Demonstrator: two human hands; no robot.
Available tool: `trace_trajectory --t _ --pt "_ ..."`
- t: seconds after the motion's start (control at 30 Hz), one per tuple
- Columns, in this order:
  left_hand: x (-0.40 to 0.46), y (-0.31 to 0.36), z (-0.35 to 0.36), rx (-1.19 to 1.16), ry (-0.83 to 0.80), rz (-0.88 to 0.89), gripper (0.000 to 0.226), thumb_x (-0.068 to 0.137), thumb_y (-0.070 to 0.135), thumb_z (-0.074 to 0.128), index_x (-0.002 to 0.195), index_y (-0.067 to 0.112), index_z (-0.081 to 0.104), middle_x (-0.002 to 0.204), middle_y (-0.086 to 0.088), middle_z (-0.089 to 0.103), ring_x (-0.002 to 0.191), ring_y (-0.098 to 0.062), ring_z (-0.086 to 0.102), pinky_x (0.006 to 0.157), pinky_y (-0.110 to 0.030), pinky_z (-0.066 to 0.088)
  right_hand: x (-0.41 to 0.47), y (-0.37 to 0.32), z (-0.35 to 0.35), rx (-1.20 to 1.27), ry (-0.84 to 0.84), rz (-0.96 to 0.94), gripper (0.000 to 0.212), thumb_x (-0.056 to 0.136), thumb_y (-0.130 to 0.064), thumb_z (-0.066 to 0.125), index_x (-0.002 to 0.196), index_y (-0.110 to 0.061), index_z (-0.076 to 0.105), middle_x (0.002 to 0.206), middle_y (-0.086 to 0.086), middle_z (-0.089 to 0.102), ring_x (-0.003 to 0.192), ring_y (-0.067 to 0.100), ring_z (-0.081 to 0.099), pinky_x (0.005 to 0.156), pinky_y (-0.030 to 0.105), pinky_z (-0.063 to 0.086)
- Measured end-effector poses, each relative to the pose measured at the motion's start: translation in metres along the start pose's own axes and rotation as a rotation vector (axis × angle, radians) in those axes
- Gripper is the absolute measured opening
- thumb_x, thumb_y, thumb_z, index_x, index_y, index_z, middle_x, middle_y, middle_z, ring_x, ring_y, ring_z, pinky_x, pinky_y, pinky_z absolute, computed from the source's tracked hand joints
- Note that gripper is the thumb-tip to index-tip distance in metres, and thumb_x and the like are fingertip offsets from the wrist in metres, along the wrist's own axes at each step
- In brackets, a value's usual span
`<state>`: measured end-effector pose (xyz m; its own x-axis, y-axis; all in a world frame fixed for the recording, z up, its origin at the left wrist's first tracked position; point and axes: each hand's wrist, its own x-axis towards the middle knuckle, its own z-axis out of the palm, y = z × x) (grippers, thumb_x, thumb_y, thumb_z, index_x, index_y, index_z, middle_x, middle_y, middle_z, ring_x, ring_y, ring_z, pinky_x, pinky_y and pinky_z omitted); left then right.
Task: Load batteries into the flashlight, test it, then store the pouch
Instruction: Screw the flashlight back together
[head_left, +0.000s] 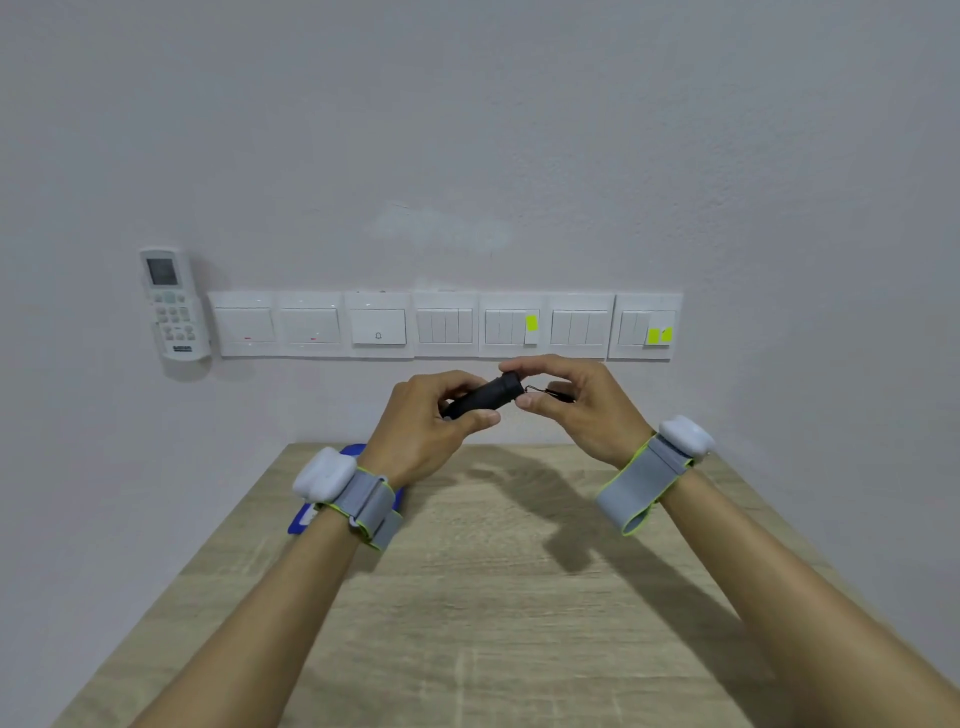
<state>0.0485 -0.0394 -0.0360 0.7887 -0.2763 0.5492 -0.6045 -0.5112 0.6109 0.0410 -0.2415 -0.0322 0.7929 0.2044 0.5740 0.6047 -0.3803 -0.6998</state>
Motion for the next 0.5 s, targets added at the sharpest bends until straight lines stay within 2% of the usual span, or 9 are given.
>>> trace_trajectory --t 0.03,0.07,0.17,0.2,0.27,0.37,0.43,0.5 --pt "0.000 0.000 0.000 0.007 0.005 0.006 0.019 0.081 0.030 0.075 0.099 0.025 0.072 0.085 0.011 0.069 0.070 -0.003 0.056 0.060 -0.005 0.038 0.000 0.001 0.001 -0.025 0.008 0.011 0.023 0.088 -0.015 0.067 0.110 -0.024 0.071 0.104 -0.011 0.071 0.089 0.012 0.063 0.086 0.025 0.046" --pt "0.000 -0.001 0.001 0.015 0.010 0.011 0.020 0.081 0.030 0.075 0.100 0.026 0.072 0.085 0.011 0.070 0.069 -0.003 0.056 0.060 -0.006 0.038 0.001 0.001 0.001 -0.061 0.020 0.020 0.019 0.089 -0.019 0.066 0.107 -0.023 0.071 0.099 -0.011 0.071 0.094 0.006 0.064 0.089 0.026 0.047" --pt "-0.001 -0.002 0.003 0.036 0.015 0.011 0.021 0.079 0.034 0.075 0.099 0.032 0.071 0.088 0.014 0.071 0.071 -0.006 0.058 0.068 -0.026 0.049 0.002 -0.004 0.003 -0.250 0.056 0.021 0.015 0.091 -0.033 0.062 0.091 -0.023 0.072 0.076 -0.017 0.066 0.071 -0.004 0.059 0.071 0.015 0.043" --pt "-0.001 -0.003 0.003 0.047 0.018 0.010 0.022 0.078 0.036 0.075 0.100 0.033 0.071 0.089 0.015 0.071 0.073 -0.008 0.059 0.071 -0.031 0.052 0.002 -0.005 0.004 -0.304 0.060 0.009 0.020 0.091 -0.037 0.060 0.087 -0.022 0.071 0.070 -0.017 0.063 0.067 -0.003 0.057 0.066 0.014 0.041" --pt "-0.002 -0.004 0.003 0.063 0.019 0.020 0.024 0.077 0.039 0.075 0.101 0.035 0.071 0.090 0.016 0.071 0.075 -0.011 0.059 0.074 -0.038 0.054 0.003 -0.006 0.005 -0.380 0.064 -0.003 0.034 0.092 -0.046 0.054 0.076 -0.019 0.068 0.062 -0.014 0.060 0.063 0.004 0.056 0.061 0.021 0.042" --pt "-0.002 -0.003 0.004 0.084 0.024 0.047 0.026 0.077 0.039 0.075 0.102 0.035 0.071 0.090 0.016 0.071 0.074 -0.010 0.059 0.075 -0.039 0.054 0.002 -0.010 0.004 -0.436 0.023 0.065 0.055 0.095 -0.057 0.037 0.058 -0.024 0.061 0.048 -0.011 0.054 0.054 0.010 0.050 0.063 0.033 0.042" --pt "0.000 -0.003 0.003 0.078 0.031 0.042 0.025 0.076 0.040 0.075 0.100 0.035 0.071 0.088 0.016 0.071 0.072 -0.010 0.057 0.074 -0.039 0.054 0.001 -0.013 0.003 -0.401 0.029 0.075 0.054 0.096 -0.057 0.033 0.061 -0.026 0.060 0.053 -0.010 0.056 0.055 0.009 0.049 0.062 0.031 0.040" --pt "0.001 -0.004 0.002 0.068 0.027 0.025 0.024 0.077 0.040 0.075 0.100 0.036 0.071 0.087 0.016 0.071 0.073 -0.009 0.057 0.074 -0.039 0.054 -0.001 -0.013 0.001 -0.343 0.024 0.006 0.027 0.095 -0.045 0.044 0.081 -0.030 0.061 0.073 -0.009 0.061 0.059 0.007 0.050 0.062 0.026 0.037"
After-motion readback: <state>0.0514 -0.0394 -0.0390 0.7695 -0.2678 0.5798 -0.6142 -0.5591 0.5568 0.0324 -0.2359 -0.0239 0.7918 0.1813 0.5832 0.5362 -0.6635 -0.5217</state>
